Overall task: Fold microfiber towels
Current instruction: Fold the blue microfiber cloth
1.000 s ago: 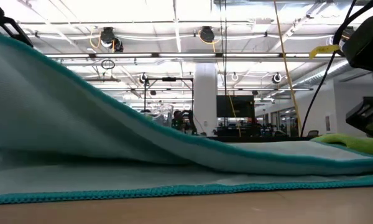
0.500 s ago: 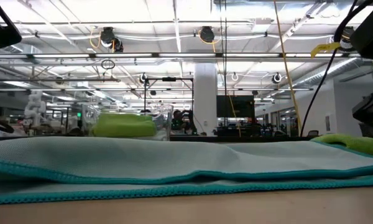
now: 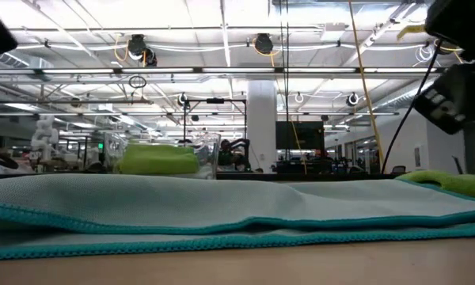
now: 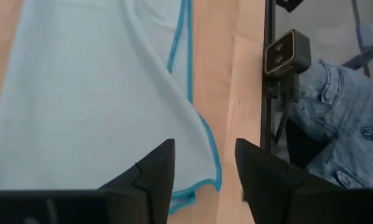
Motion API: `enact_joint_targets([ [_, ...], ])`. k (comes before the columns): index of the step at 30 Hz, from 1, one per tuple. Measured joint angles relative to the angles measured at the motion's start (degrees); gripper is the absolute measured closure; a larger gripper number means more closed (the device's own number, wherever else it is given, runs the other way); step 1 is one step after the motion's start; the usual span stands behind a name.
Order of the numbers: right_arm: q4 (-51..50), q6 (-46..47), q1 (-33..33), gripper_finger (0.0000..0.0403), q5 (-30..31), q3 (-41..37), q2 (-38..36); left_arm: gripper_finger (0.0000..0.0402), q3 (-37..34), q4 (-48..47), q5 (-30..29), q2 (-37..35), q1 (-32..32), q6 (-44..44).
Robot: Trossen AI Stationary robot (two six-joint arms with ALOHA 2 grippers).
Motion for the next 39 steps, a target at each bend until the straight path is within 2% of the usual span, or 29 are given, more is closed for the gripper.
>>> enact_joint_targets([
  [4, 4.57, -0.44, 0.17, 0.0238, 5.77, 0.0, 1.56, 0.0231, -0.03, 2.16, -1.01, 4.07, -2.26, -1.02],
  [11, 15.78, -5.2, 0.17, 0.0239, 5.99, 0.0, 4.23, 0.0231, 2.84, 11.86, -3.09, 14.41, -5.26, 1.86],
  [14, 19.54, -6.32, 0.37, 0.0239, 6.01, 0.02, 5.29, 0.0231, 5.88, 9.35, -5.43, 18.63, -6.62, 7.13],
  [18, 21.25, -6.08, 2.51, 0.0239, 6.56, 0.01, 7.44, 0.0231, 11.32, 0.75, -7.57, 22.41, -7.91, 13.61],
  [21, 23.7, -5.89, 5.44, 0.0239, 10.2, 0.0, 9.95, 0.0231, 15.0, -6.82, -10.87, 23.68, -8.61, 16.02],
  [25, 27.43, -7.12, 7.38, 0.0239, 10.62, -0.04, 11.95, 0.0231, 17.24, -11.52, -15.42, 24.08, -9.19, 18.99],
  [32, 30.19, -6.01, 10.33, 0.0239, 11.0, -0.04, 14.07, 0.0231, 17.26, -12.31, -10.21, 24.11, -9.08, 18.2],
  [39, 30.96, -6.06, 10.8, 0.0239, 12.08, -0.04, 15.02, 0.0235, 17.0, -12.29, -10.64, 24.1, -9.34, 21.22],
])
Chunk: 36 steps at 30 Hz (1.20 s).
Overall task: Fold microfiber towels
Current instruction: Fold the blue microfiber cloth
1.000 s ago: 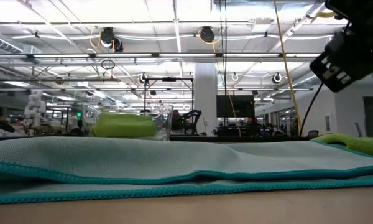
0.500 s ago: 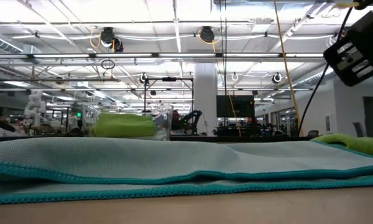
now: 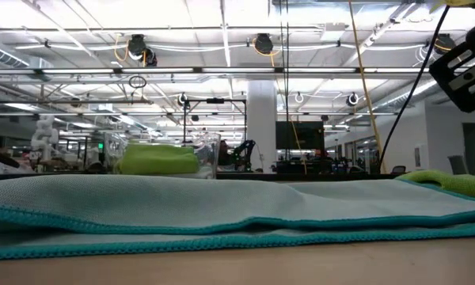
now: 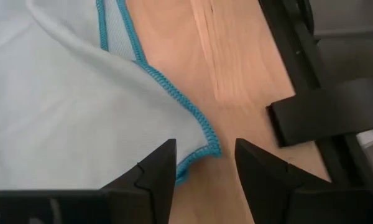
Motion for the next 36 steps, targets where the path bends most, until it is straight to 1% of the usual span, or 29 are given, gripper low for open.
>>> enact_joint_targets([
  [2, 0.44, -0.35, 0.0, 0.0239, 0.0, 0.0, 0.0, 0.0246, -0.22, -0.13, -0.66, -0.01, 0.0, 2.25],
  [5, 1.04, -1.13, 0.0, 0.0239, 0.0, 0.0, 0.0, 0.0277, -0.41, -0.26, -0.71, -0.01, 0.11, 4.79],
  [8, 1.29, -1.43, -0.05, 0.0239, 0.24, 0.0, 0.0, 0.0319, -0.44, 0.2, -0.8, -0.01, 0.11, 6.1],
  [12, 1.25, -1.6, -0.15, 0.0239, 0.4, 0.0, 0.0, 0.0382, -0.44, 0.31, -0.81, -0.01, 0.11, 5.63],
  [13, 1.24, -1.61, -0.15, 0.0239, 0.53, 0.0, 0.0, 0.0391, -0.44, 0.31, -0.81, -0.01, 0.11, 5.59],
  [15, 1.2, -1.63, -0.15, 0.0239, 1.42, 0.0, 0.0, 0.0393, -0.44, 0.31, -1.09, -0.01, 0.09, 5.47],
  [20, 1.14, -1.65, -0.13, 0.0239, 1.44, 0.0, 0.0, 0.0388, -0.44, 0.3, -1.35, -0.22, 0.04, 4.78],
  [24, 1.13, -1.64, -0.15, 0.0239, 1.44, 0.0, 0.0, 0.0397, -0.44, -0.48, -1.4, -1.63, 0.04, 3.81],
  [27, 1.12, -1.65, -0.13, 0.0239, 1.44, 0.0, 0.0, 0.0395, -0.44, -1.05, -1.7, -3.23, 0.04, 3.42],
  [30, 1.12, -1.65, -0.15, 0.0239, 1.44, 0.0, 0.0, 0.0393, -0.44, -3.58, -1.9, -4.61, 0.04, 1.53],
  [36, 1.09, -1.5, -0.15, 0.0239, 1.44, 0.0, 0.0, 0.0396, -0.44, -12.24, -0.54, -4.9, -1.1, -3.43],
])
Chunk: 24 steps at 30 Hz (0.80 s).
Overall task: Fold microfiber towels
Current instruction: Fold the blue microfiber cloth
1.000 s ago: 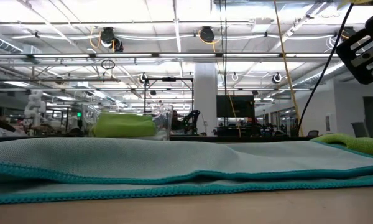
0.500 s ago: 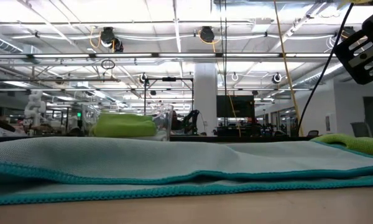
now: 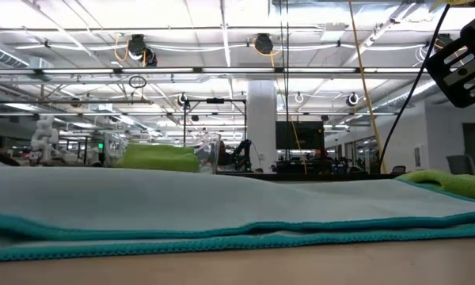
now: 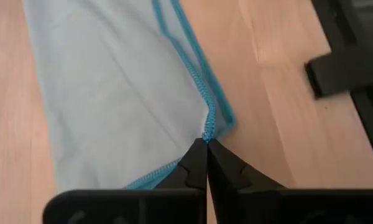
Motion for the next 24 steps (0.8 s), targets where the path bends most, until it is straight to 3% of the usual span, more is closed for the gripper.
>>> enact_joint_targets([
  [13, -0.02, 0.0, 0.0, 0.0239, -0.02, 0.0, 0.0, 0.0376, 0.0, -1.02, -0.95, 0.0, -1.64, -7.02],
  [17, -0.02, 0.02, 0.02, 0.0239, -0.02, 0.0, 0.0, 0.0353, 0.0, -2.56, -0.98, 0.0, -1.72, -11.46],
  [24, -0.02, 0.04, 0.0, 0.0239, -0.02, 0.0, 0.0, 0.029, 0.0, -6.4, 1.21, 0.0, -3.02, -27.06],
])
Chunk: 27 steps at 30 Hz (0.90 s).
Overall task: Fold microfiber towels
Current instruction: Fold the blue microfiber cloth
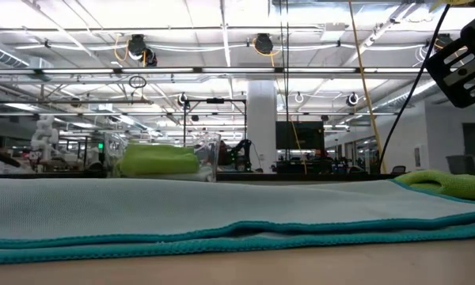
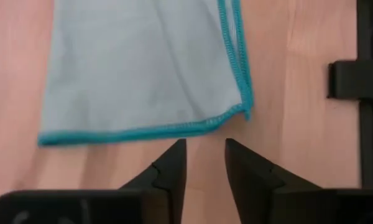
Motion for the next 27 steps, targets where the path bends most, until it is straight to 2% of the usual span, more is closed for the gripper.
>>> enact_joint_targets([
  [5, 0.0, 0.0, 0.0, 0.0239, 0.0, 0.0, 0.0, 0.0272, -0.02, 3.33, -0.12, 0.0, -1.94, -10.07],
  [7, 0.0, 0.0, 0.02, 0.0239, -0.02, 0.0, 0.0, 0.0275, -0.02, 6.61, -2.75, 0.08, -3.08, -11.01],
  [11, -0.02, 0.02, 0.01, 0.0239, -0.01, 0.0, 0.0, 0.0295, 0.0, 12.52, -10.15, 2.4, -3.95, -7.31],
  [18, -0.02, 0.02, 0.01, 0.0239, -0.02, 0.0, 0.0, 0.0308, -0.04, 11.72, -9.78, 7.5, -2.12, -4.35],
  [27, -0.01, 0.03, 0.02, 0.0239, -0.02, 0.0, 0.0, 0.0309, -0.03, 11.35, -8.99, 7.8, -2.05, -5.22],
])
